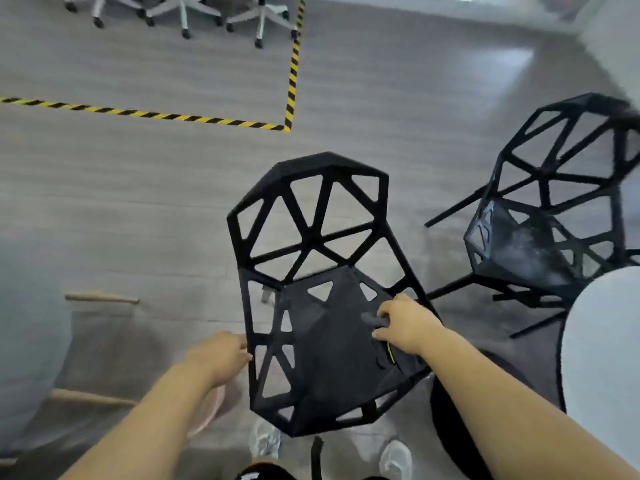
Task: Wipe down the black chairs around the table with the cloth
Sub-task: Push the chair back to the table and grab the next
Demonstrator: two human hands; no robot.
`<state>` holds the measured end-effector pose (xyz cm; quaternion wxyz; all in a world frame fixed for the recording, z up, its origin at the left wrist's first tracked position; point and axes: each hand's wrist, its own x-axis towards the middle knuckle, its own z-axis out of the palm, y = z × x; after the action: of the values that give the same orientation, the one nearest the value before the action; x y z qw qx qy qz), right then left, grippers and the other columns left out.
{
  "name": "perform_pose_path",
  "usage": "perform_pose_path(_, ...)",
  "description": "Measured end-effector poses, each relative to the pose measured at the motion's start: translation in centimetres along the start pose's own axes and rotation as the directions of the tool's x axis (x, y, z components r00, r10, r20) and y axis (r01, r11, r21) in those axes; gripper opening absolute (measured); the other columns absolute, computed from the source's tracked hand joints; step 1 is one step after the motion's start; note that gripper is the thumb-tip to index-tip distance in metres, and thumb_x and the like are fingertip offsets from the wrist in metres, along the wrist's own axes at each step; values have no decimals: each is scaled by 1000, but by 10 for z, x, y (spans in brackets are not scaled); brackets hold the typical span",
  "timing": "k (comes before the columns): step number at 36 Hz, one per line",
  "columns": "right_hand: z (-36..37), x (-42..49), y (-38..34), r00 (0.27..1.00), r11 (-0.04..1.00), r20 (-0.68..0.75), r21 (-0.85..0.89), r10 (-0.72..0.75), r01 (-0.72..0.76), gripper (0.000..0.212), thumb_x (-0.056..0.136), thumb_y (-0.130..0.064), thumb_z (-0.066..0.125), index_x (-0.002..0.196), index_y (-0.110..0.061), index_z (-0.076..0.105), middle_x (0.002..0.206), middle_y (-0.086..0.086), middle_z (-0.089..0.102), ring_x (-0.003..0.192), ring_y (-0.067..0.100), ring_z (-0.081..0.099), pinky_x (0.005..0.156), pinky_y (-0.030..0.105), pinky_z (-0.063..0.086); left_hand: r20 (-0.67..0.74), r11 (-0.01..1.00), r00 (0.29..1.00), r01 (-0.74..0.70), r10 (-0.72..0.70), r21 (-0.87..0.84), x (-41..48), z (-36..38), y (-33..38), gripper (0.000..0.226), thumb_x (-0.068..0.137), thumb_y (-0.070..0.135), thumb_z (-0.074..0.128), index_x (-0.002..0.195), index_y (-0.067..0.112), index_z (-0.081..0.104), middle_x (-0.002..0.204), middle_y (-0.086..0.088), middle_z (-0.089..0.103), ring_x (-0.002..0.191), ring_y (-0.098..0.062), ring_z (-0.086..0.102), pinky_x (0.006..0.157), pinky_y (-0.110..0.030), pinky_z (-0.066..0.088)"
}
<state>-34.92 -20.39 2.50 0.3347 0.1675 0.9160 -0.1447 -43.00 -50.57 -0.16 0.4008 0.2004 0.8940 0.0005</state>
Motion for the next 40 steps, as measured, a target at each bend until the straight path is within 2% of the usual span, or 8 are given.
perform_pose_path(2, 1, -9, -8, 999, 999, -13, 31, 35, -34, 18, 87, -43, 61, 96, -29, 57, 108, -1, 39, 90, 22, 52, 85, 38, 49, -16, 998, 999, -26, 27, 49, 3, -16, -12, 24, 96, 29, 39, 110, 20, 57, 116, -2, 57, 105, -21, 54, 73, -26, 38)
perform_pose_path(4, 1, -17, -12, 998, 997, -25, 63, 56, -54, 18, 85, -45, 62, 87, -31, 50, 108, -1, 43, 96, 21, 53, 87, 38, 49, -38, 997, 998, -51, 53, 63, 7, -29, -20, 19, 94, 30, 40, 100, 21, 56, 112, -1, 59, 97, -20, 54, 71, -27, 39)
perform_pose_path(9, -3, -35, -15, 990, 987, -45, 104, 132, -126, 31, 83, -47, 63, 105, -26, 57, 105, -4, 41, 98, 20, 55, 88, 37, 48, -80, 989, 989, -118, 126, 94, 11, -56, -17, 29, 96, 36, 42, 117, 21, 57, 119, 0, 58, 106, -20, 55, 79, -28, 42)
perform_pose_path(16, -9, -48, -12, 983, 986, -116, 105, 142, -130, 27, 82, -47, 62, 100, -28, 58, 108, -2, 48, 95, 21, 56, 84, 38, 50, -175, 983, 969, -157, 172, 97, 2, -69, -10, 28, 95, 40, 43, 109, 22, 58, 108, 1, 62, 96, -18, 57, 84, -34, 49)
perform_pose_path(22, -18, -56, -18, 976, 990, -186, 109, 113, -94, 32, 82, -44, 62, 108, -26, 62, 111, -2, 50, 100, 18, 54, 86, 36, 49, -225, 967, 947, -192, 227, 167, -9, -85, 0, 28, 96, 40, 42, 115, 25, 56, 115, 5, 59, 102, -15, 55, 75, -26, 42)
perform_pose_path(25, -29, -53, -22, 974, 988, -196, 126, 117, -93, 32, 82, -44, 62, 108, -25, 62, 108, -2, 51, 99, 20, 55, 85, 35, 49, -248, 959, 934, -217, 259, 182, -3, -103, 4, 26, 96, 39, 43, 110, 24, 58, 109, 6, 60, 95, -13, 55, 65, -23, 38)
perform_pose_path(30, -51, -34, -29, 962, 979, -221, 160, 163, -129, 33, 82, -45, 61, 107, -25, 61, 104, -5, 48, 95, 20, 56, 83, 37, 50, -296, 929, 887, -301, 356, 215, 29, -146, 10, 24, 96, 39, 43, 107, 26, 59, 96, 9, 58, 86, -12, 55, 67, -25, 42)
perform_pose_path(40, -101, 15, -48, 899, 909, -266, 329, 348, -255, 36, 83, -46, 63, 113, -26, 58, 103, -5, 43, 95, 22, 54, 83, 36, 49, -283, 837, 790, -490, 544, 243, 131, -232, 19, 25, 94, 40, 47, 111, 27, 60, 105, 10, 61, 93, -11, 57, 78, -28, 48)
